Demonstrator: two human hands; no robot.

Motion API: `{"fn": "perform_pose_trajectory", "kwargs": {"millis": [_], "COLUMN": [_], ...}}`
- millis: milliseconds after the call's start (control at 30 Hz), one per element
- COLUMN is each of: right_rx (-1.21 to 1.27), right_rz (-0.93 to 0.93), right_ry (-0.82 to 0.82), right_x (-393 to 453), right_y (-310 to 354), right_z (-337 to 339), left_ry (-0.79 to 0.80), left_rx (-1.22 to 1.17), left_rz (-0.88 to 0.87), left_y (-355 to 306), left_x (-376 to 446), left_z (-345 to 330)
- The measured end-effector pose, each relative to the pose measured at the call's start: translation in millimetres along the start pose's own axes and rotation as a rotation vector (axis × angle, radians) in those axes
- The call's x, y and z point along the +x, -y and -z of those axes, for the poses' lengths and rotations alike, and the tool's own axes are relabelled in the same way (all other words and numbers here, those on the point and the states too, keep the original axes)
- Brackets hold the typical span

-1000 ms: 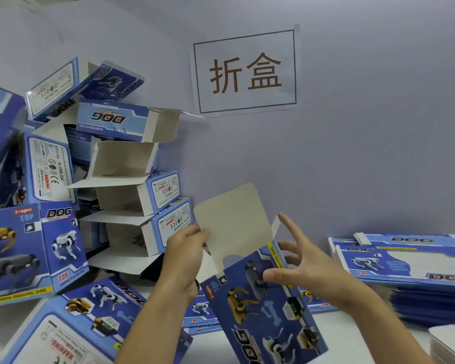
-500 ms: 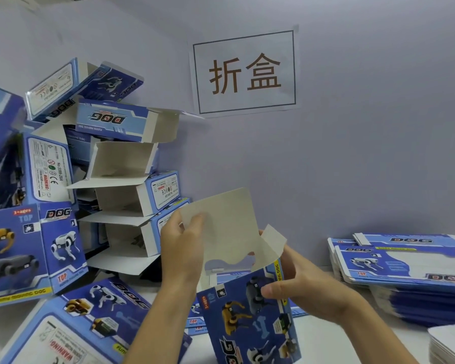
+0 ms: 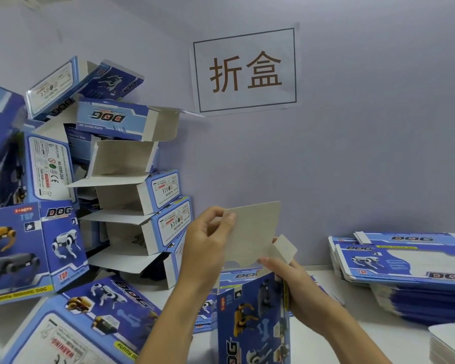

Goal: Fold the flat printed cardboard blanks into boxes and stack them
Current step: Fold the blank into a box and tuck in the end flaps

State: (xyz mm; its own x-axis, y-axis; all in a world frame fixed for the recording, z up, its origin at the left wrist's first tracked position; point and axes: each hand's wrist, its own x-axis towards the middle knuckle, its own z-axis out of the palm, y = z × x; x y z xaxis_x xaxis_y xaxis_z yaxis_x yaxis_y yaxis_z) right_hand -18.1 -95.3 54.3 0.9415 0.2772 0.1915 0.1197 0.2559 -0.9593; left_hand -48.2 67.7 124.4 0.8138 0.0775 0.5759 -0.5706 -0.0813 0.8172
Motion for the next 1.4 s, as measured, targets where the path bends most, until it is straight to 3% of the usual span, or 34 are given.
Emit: {"fn": "perform_pose_trajectory", "kwargs": {"millis": [100, 200, 267, 333, 467, 600, 700, 867, 1033, 1167, 1400], "right_rx": [0.111, 0.16, 0.066, -0.129, -0.346, -0.051, 0.161, 0.224, 0.127, -0.049, -0.126], "right_rz": [-0.01, -0.039, -0.045, -0.004, 0.074, -0.007, -0.079, -0.139, -0.121, -0.091, -0.057], "right_ry": [0.008, -0.031, -0.093, -0.221, -0.413, -0.476, -0.394, -0.264, -0.256, -0.226, -0.23], "right_x": [-1.6, -4.1, -1.6, 0.8, 4.2, 3.4, -1.5, -9.2, -4.7, -2.1, -1.6], "right_y": [4.4, 9.0, 9.1, 11.7, 24.2, 37.0, 45.6, 43.8, 44.5, 45.4, 44.6], "right_z": [-1.8, -2.4, -2.5, -3.3, 2.3, 13.0, 23.8, 34.4, 32.9, 23.9, 23.0], "left_ry": [0.077, 0.119, 0.138, 0.116, 0.154, 0.149, 0.043, -0.004, 0.093, 0.16, 0.095], "left_rx": [0.105, 0.489, 0.771, 0.837, 0.67, 0.441, 0.263, 0.14, 0.347, 0.327, 0.31], "left_rz": [0.108, 0.202, 0.274, 0.344, 0.434, 0.452, 0.441, 0.522, 0.345, 0.181, 0.033], "left_y": [-9.5, -12.2, -9.0, -6.5, -7.3, -3.3, 4.8, 21.3, 24.2, 27.6, 34.0], "left_x": [4.4, 6.1, 5.9, 5.8, 7.7, 7.2, 8.1, 6.8, 8.8, 7.0, 6.2], "left_z": [8.7, 16.0, 20.1, 24.2, 32.3, 35.4, 33.0, 30.2, 29.9, 26.9, 27.1]}}
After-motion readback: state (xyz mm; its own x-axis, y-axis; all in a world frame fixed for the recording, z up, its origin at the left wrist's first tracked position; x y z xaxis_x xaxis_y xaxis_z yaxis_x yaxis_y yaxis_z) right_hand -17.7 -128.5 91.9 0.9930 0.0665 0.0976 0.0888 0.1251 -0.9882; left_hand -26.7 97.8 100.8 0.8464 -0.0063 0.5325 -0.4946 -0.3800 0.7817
